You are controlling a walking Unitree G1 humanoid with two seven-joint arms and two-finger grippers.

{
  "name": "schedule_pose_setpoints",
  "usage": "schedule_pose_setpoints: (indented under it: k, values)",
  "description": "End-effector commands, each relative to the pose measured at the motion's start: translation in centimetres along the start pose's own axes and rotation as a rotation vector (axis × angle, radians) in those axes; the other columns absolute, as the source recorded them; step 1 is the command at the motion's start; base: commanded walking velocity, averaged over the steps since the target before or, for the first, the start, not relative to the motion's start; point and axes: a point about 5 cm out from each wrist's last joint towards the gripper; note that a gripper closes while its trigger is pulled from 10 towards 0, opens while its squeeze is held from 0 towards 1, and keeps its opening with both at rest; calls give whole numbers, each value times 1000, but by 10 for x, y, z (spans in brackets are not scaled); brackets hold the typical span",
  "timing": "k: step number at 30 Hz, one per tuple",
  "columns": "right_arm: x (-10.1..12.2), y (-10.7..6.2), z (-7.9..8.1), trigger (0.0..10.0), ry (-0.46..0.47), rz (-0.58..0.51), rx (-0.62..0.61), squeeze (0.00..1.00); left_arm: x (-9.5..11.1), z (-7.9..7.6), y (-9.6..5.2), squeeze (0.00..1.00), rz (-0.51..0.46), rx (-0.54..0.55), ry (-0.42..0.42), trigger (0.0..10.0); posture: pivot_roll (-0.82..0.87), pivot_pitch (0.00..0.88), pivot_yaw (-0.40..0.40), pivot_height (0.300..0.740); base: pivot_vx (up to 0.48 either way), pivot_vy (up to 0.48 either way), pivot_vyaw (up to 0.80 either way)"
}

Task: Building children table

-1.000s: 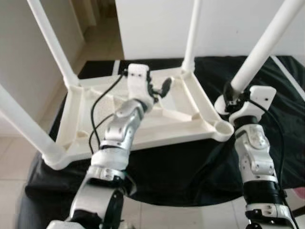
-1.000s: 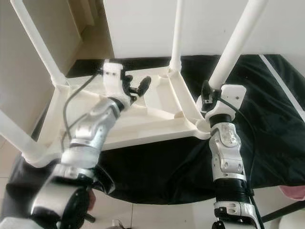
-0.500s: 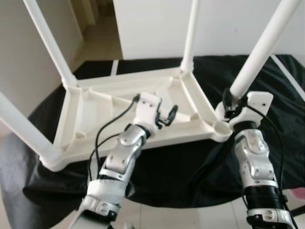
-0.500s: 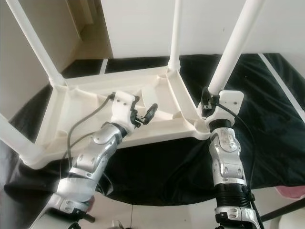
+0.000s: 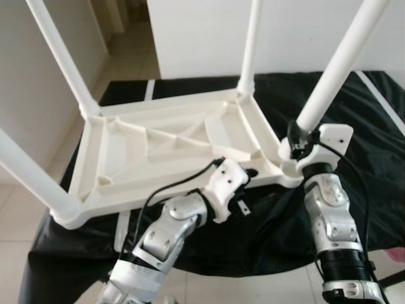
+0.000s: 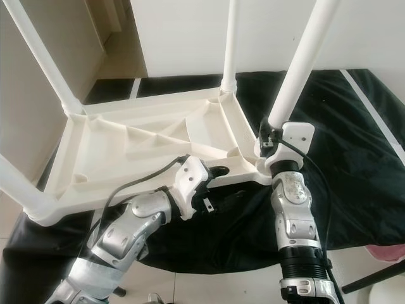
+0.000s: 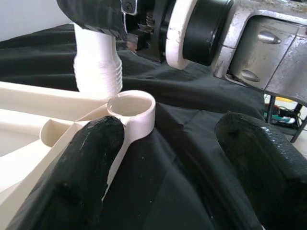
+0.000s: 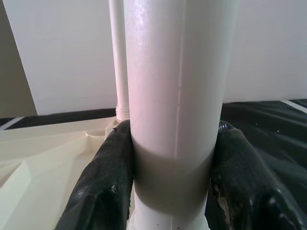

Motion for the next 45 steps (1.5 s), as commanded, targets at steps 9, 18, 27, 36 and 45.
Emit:
schedule_pose_setpoints:
  k: [9, 18, 27, 36, 45]
  values:
    - [2, -10, 1, 10000, -13, 0, 22, 0, -3, -7, -4, 0, 11, -44, -22, 10000, -61, 37, 22, 740, 0, 0, 0]
    - [5, -12, -1, 10000, -10, -8, 27, 0, -3, -7, -4, 0, 21, -49, -21, 10000, -69, 33, 20, 740, 0, 0, 0]
    - [6, -20, 4, 10000, -3, 0, 43, 0, -3, -1, -8, 0, 30, -25, -2, 10000, -70, 17, 20, 740, 0, 0, 0]
    - [-2, -29, 1, 10000, -25, 41, 63, 0, -2, 0, -7, 0, 30, -16, 6, 10000, -73, 9, 23, 740, 0, 0, 0]
    - [-12, -32, -11, 10000, -36, 88, 27, 0, 0, 2, -7, 0, 25, -14, 15, 10000, -71, 1, 21, 740, 0, 0, 0]
Point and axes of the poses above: a point about 5 cm out from each wrist's last joint towards the gripper, its own y axis pointing out of the wrist towards the gripper, its own x axis along the axis of the wrist's last joint, z = x × y, and after that the axes turned 3 degrees about y, right-handed
